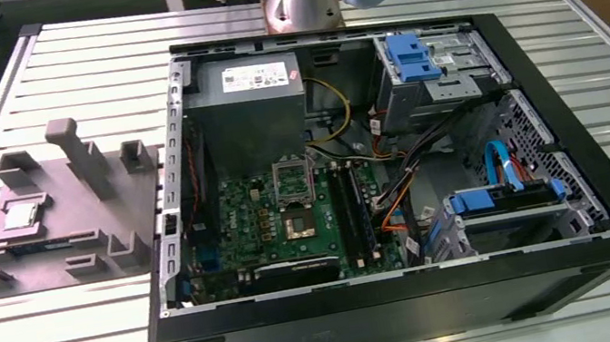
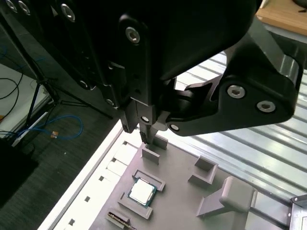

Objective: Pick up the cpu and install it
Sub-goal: 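Pick up the cpu and move it towards the insertion slot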

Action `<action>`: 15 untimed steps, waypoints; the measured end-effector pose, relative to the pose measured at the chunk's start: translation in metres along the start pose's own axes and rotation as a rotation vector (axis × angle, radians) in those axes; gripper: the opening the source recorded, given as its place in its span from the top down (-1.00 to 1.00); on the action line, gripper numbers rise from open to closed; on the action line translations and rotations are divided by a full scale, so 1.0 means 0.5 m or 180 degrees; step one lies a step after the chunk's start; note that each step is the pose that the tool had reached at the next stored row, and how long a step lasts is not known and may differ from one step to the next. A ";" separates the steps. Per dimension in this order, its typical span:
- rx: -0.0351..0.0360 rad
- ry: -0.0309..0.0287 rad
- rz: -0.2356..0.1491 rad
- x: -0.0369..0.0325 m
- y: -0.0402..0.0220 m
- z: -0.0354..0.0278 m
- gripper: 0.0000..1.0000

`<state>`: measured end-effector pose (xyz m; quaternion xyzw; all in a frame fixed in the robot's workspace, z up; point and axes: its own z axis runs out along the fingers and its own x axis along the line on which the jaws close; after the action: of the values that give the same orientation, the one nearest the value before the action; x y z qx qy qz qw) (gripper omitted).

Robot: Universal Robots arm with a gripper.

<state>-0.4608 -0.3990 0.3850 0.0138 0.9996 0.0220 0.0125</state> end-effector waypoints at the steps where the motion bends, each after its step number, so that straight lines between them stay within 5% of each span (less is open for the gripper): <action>1: -0.0001 0.0001 -0.0033 0.000 0.000 0.001 0.51; 11: 0.0000 0.0002 -0.0046 0.001 -0.004 0.031 -0.21; 15: 0.0000 0.0002 -0.0035 0.001 -0.012 0.045 -0.21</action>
<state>-0.4609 -0.4041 0.3621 0.0082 0.9996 0.0219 0.0124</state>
